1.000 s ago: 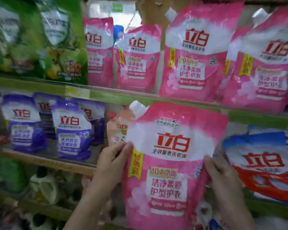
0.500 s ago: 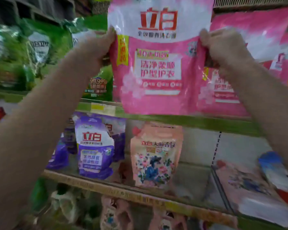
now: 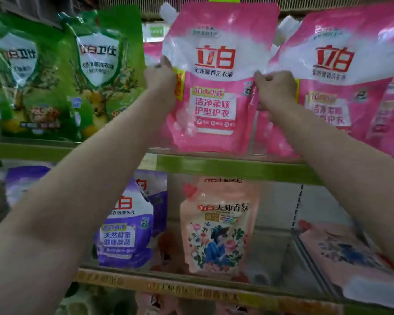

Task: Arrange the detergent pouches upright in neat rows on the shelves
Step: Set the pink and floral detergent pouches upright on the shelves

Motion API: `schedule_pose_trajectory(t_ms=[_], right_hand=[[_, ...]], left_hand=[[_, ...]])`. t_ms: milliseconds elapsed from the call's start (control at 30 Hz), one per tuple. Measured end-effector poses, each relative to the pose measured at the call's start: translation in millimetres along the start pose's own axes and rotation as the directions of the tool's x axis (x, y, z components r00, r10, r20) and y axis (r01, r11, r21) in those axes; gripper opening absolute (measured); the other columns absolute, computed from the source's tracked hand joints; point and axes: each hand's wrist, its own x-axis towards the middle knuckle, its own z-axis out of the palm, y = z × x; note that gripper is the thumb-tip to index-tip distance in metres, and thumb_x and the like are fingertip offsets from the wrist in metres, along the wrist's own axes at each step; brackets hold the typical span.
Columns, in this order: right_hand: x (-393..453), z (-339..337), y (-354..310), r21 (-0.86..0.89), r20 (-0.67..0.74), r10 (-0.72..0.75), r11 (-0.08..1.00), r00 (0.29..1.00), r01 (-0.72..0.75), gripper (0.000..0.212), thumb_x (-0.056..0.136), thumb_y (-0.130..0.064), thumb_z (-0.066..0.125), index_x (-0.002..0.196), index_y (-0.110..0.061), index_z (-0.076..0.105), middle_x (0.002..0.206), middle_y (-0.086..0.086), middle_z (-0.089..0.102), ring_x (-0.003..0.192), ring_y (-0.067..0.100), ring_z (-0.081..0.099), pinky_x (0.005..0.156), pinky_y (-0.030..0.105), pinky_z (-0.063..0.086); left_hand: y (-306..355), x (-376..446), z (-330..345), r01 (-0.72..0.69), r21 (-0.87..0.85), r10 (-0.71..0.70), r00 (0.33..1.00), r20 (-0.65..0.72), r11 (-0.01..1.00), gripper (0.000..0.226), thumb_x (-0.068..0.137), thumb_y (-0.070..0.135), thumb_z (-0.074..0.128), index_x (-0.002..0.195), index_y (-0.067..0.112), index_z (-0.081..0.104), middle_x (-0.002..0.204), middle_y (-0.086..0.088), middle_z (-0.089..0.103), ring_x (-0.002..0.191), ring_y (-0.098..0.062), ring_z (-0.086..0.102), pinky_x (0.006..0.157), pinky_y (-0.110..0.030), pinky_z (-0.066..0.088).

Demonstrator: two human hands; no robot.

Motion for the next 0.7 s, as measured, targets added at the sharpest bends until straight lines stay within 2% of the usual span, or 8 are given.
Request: schedule_pose_trajectory(t_ms=[33,100,200,267,367,433,600,700], right_hand=[[3.4,0.1,-2.9,-0.022,-0.008,-0.001,1.0,1.0,0.001,0.04,0.09,-0.033,0.054,0.055,-0.014,0.055,0.062,0.005,0.059,0.066,0.027,0.064,0.074,0.045,0.056],[8.7,1.6,-6.5,-0.064,-0.039,-0.006,0.998,0.999,0.003,0.039,0.09,-0.033,0.054,0.056,-0.014,0.057,0.059,0.0,0.055,0.069,0.023,0.06,0.074,0.037,0.054],[11.1,5.4,-0.8,-0.079,-0.053,-0.001,0.997,0.999,-0.003,0.047,0.092,-0.031,0.053,0.047,-0.019,0.043,0.049,-0.003,0.043,0.059,0.022,0.053,0.054,0.027,0.042],[9.6,5.5,4.7,-0.12,-0.053,-0.02,0.993,0.998,0.014,0.05,0.093,-0.029,0.05,0.045,-0.018,0.04,0.048,0.001,0.041,0.054,0.023,0.049,0.052,0.029,0.037],[7.6,5.7,4.6,-0.116,-0.023,-0.016,0.993,1.0,0.013,0.048,0.094,-0.027,0.045,0.047,-0.016,0.041,0.054,0.009,0.048,0.063,0.032,0.059,0.061,0.039,0.05],[5.8,6.9,3.7,-0.114,0.012,0.026,0.993,1.0,-0.024,0.044,0.096,-0.025,0.042,0.052,-0.017,0.041,0.06,0.008,0.049,0.064,0.027,0.058,0.058,0.035,0.053],[-6.5,8.1,11.5,-0.129,0.16,0.123,0.986,0.979,-0.103,0.013,0.094,-0.018,0.043,0.086,-0.01,0.049,0.094,0.021,0.061,0.092,0.031,0.061,0.087,0.05,0.052],[-14.4,4.9,15.5,-0.216,0.208,0.132,0.973,0.969,-0.086,0.02,0.094,-0.018,0.046,0.091,-0.001,0.055,0.104,0.023,0.064,0.096,0.038,0.063,0.086,0.051,0.053]], left_hand=[[0.0,3.8,3.0,0.009,-0.028,-0.009,1.0,-0.01,1.0,0.038,0.097,0.033,0.041,0.107,0.0,0.058,0.075,-0.002,0.058,0.075,-0.016,0.06,0.064,-0.025,0.051],[-2.7,5.1,6.1,0.042,-0.062,-0.042,0.999,0.006,0.997,0.034,0.097,0.033,0.041,0.094,0.003,0.056,0.074,-0.002,0.058,0.063,-0.01,0.056,0.048,-0.017,0.049],[-13.3,13.9,9.0,0.063,-0.033,-0.063,0.998,-0.004,0.998,0.032,0.097,0.035,0.042,0.081,0.007,0.049,0.069,0.001,0.052,0.056,-0.006,0.05,0.037,-0.008,0.042],[-19.7,19.4,11.4,0.084,-0.058,-0.083,0.996,0.027,0.995,0.034,0.095,0.036,0.044,0.071,0.012,0.048,0.069,0.001,0.051,0.064,-0.012,0.054,0.053,-0.018,0.051],[-22.0,23.9,8.6,0.117,-0.091,-0.111,0.991,0.069,0.989,0.033,0.093,0.036,0.048,0.071,0.012,0.049,0.069,0.0,0.051,0.078,-0.018,0.055,0.075,-0.034,0.054],[-22.8,23.2,5.1,0.111,-0.094,-0.102,0.99,0.094,0.989,0.03,0.092,0.033,0.051,0.069,0.014,0.049,0.066,0.001,0.048,0.079,-0.019,0.051,0.071,-0.035,0.048],[-33.2,9.9,-3.6,0.093,-0.107,-0.076,0.986,0.148,0.99,0.011,0.09,0.016,0.054,0.081,0.012,0.05,0.07,-0.001,0.053,0.08,-0.021,0.058,0.081,-0.045,0.054],[-37.9,-1.1,-9.4,0.087,-0.083,-0.074,0.986,0.148,0.993,0.015,0.088,0.005,0.05,0.076,0.014,0.047,0.069,0.0,0.049,0.079,-0.02,0.052,0.078,-0.039,0.051]])
